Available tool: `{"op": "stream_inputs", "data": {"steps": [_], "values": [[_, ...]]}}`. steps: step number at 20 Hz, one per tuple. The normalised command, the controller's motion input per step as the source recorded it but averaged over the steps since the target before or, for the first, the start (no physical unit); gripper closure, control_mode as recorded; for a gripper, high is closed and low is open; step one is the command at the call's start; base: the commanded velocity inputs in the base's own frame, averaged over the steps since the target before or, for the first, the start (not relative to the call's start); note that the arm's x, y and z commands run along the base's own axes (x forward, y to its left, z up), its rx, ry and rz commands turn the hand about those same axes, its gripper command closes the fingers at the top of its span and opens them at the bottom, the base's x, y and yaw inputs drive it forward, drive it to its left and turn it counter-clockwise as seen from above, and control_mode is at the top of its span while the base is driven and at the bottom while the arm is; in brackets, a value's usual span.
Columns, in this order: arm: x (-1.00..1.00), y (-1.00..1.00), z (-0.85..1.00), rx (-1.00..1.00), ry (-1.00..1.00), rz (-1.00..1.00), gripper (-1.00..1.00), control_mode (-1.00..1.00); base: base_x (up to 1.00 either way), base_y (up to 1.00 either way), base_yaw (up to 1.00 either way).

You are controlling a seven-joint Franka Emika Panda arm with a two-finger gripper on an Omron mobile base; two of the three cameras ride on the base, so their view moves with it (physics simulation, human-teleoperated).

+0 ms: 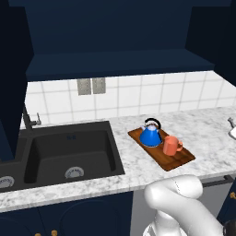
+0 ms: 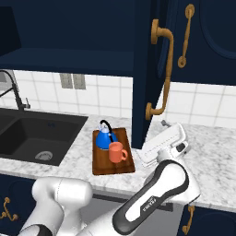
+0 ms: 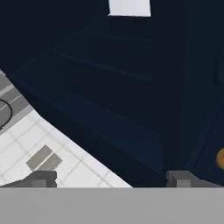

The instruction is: Pick the kettle from the counter and place it on the tray. Then pick the mug from the cabinet and place it on the tray. Then close the cabinet doors.

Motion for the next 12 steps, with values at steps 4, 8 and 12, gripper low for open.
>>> {"op": "stream_inputs", "data": {"steps": [4,8,12], "values": [[-0.29,-0.22,0.74,-0.02,-0.34,0.00,-1.00,-1.00,0.00,0.00,0.00],[-0.53,-0.02,0.64,-0.11,-0.35,-0.02,-1.00,-1.00,0.00,0.00,0.00],[-0.69,0.41,0.35,-0.30,-0.29,-0.01,-1.00,-1.00,0.00,0.00,0.00]]}}
